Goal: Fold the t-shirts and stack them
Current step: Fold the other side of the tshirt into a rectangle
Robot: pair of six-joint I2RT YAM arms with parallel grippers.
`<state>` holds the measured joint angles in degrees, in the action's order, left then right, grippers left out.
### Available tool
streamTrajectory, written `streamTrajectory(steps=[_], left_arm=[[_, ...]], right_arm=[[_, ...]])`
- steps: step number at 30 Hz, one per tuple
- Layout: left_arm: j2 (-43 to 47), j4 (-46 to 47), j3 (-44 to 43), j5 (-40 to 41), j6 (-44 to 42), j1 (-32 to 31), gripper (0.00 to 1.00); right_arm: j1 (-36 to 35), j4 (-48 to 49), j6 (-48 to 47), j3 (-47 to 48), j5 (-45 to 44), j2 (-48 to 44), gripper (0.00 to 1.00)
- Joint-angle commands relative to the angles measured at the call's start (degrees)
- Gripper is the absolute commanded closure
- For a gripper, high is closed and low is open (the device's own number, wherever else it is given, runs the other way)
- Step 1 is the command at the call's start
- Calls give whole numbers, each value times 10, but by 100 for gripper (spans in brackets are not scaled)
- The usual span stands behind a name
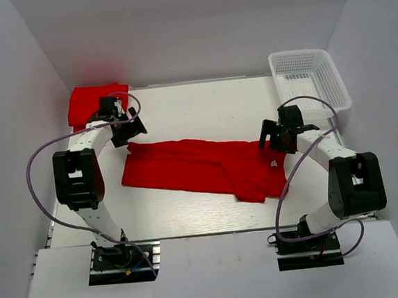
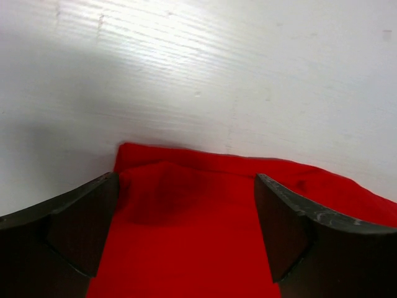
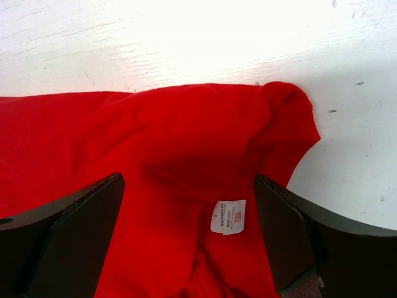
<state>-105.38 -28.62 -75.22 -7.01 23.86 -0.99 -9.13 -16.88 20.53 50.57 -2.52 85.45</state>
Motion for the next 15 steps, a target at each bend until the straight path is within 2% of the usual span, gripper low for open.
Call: streamTrajectory(steps=[1,3,9,12,13,15], left_arm=[[59,22,-18,-62,-15,-3,1],[74,44,-3,-109,-15,-3,1],[92,45,24,-115,-26,-14,1],[92,63,75,-149,-26,-20,1],[92,86,90,-165,-12,-26,1],[92,102,132,-171,-5,-26,1]], right_arm=[[2,-2,-6,3,16,-19,10],[2,3,0,-3,18,-15,10],[2,26,0,3,42,9,10],[2,30,6,9,50,11,19],[1,29,10,9,49,10,40],[2,30,10,7,44,8,64]])
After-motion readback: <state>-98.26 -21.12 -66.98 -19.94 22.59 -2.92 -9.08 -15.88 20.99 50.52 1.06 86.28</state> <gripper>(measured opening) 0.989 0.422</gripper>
